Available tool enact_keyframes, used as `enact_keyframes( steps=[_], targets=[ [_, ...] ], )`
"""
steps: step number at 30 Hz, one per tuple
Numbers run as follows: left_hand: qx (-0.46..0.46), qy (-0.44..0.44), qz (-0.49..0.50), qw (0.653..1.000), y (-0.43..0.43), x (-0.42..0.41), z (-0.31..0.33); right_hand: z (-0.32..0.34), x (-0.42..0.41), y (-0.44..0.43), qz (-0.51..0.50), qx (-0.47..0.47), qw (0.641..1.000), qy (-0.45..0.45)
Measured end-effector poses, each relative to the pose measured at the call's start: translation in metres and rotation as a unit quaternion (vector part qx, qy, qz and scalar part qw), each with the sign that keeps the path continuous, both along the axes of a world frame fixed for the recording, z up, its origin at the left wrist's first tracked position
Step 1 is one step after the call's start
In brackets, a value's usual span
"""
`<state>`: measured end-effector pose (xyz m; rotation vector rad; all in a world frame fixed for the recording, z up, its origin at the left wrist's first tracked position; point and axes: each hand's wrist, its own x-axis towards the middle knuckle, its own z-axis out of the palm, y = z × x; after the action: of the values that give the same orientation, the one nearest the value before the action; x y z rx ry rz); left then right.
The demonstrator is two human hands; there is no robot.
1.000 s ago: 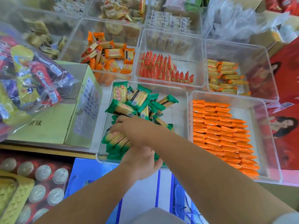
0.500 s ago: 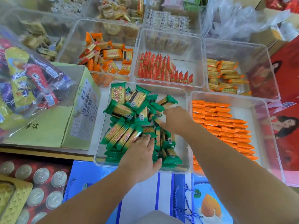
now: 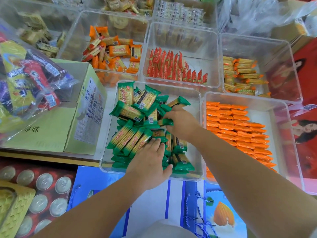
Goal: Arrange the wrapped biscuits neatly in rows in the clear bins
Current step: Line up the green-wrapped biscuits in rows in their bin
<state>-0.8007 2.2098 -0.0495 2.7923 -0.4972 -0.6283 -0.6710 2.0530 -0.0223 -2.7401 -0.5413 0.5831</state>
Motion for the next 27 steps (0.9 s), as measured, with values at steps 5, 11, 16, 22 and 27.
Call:
enact_keyframes(
  steps=[5,11,16,22,27],
  targets=[
    [-0.01,-0.006,-0.001,1.0,0.0,-0.001,0.002,-0.015,-0.003,0.016,0.054,-0.037,0.996,0.066],
    [-0.028,-0.041,0.022,0.999,-0.001,-0.002,0.006,-0.027,-0.01,0.022,0.064,-0.042,0.991,0.108],
    [-0.037,-0.033,0.043,0.998,-0.001,-0.003,0.003,-0.025,-0.005,0.01,0.079,-0.08,0.982,0.153],
    [-0.027,-0.011,0.035,0.999,-0.001,0.0,-0.002,-0.025,-0.007,0.006,0.071,-0.071,0.975,0.196],
    [-0.017,-0.009,0.031,0.999,0.0,-0.001,-0.002,-0.013,0.003,-0.002,-0.109,0.089,0.99,0.024]
  ],
)
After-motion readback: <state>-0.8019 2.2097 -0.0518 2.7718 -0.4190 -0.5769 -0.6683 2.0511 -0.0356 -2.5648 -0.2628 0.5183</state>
